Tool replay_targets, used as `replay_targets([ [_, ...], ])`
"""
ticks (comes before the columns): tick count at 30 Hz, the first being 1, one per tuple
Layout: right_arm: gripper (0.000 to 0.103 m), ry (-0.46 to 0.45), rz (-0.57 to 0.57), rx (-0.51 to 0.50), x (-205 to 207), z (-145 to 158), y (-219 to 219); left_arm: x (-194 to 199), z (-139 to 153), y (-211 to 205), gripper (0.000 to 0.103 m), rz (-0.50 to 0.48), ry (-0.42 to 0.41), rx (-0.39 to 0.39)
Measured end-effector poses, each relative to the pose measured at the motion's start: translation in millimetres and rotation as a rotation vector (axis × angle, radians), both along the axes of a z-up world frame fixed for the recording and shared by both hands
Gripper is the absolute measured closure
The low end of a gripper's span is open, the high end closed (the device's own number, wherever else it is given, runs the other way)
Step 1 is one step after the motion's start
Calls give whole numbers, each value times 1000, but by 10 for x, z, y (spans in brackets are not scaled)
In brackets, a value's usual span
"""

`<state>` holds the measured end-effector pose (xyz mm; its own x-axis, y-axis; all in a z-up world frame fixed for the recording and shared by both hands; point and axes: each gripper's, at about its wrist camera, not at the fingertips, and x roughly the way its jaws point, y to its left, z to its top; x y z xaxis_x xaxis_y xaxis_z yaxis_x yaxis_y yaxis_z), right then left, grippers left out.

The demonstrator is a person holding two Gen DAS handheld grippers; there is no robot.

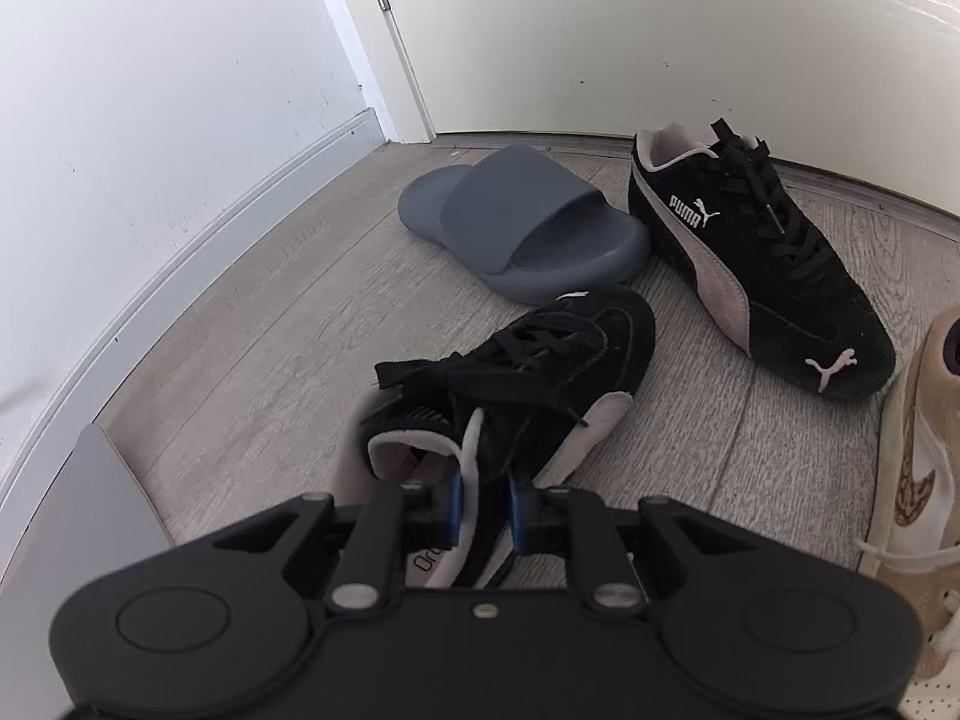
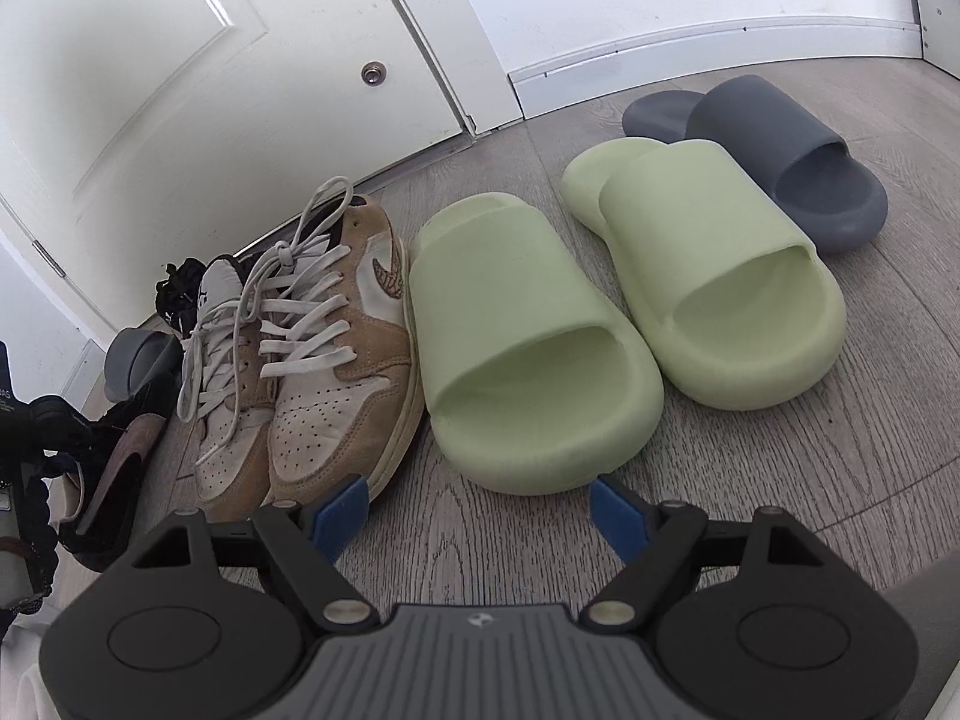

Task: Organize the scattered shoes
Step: 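Lift the black Puma sneaker with the left tool and carry it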

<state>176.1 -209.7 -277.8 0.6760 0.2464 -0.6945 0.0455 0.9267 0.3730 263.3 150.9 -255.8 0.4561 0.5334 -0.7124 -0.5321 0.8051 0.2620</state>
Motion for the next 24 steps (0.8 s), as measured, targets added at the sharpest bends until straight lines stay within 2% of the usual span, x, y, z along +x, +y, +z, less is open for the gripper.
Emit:
replay_targets([
  [2, 21, 2, -18, 18, -21, 13, -28, -47, 62, 27, 88, 17, -17, -13],
  [6, 21, -8, -60, 57, -101, 70, -100, -232, 424, 163, 89, 52, -130, -102],
  [9, 21, -35, -90, 78, -175, 152, -190, -408, 653, -59, 89, -23, -179, -64],
  [12, 21, -86, -141, 129, -240, 279, -360, -534, 856, -484, 90, -157, -208, 29],
  [15, 21, -172, -198, 174, -290, 486, -602, -655, 1073, -970, 90, -300, -253, 48],
  [17, 21, -243, -246, 180, -353, 641, -801, -711, 1221, -1374, 90, -394, -285, 27],
  [19, 21, -315, -313, 156, -482, 805, -1055, -709, 1332, -1750, 88, -448, -313, -3],
  [21, 21, -372, -385, 131, -644, 908, -1308, -738, 1420, -2136, 87, -506, -355, 1],
  [23, 20, -401, -448, 110, -793, 927, -1523, -779, 1501, -2411, 87, -517, -387, -20],
  [24, 20, -408, -481, 92, -868, 919, -1641, -775, 1557, -2557, 88, -499, -392, -55],
])
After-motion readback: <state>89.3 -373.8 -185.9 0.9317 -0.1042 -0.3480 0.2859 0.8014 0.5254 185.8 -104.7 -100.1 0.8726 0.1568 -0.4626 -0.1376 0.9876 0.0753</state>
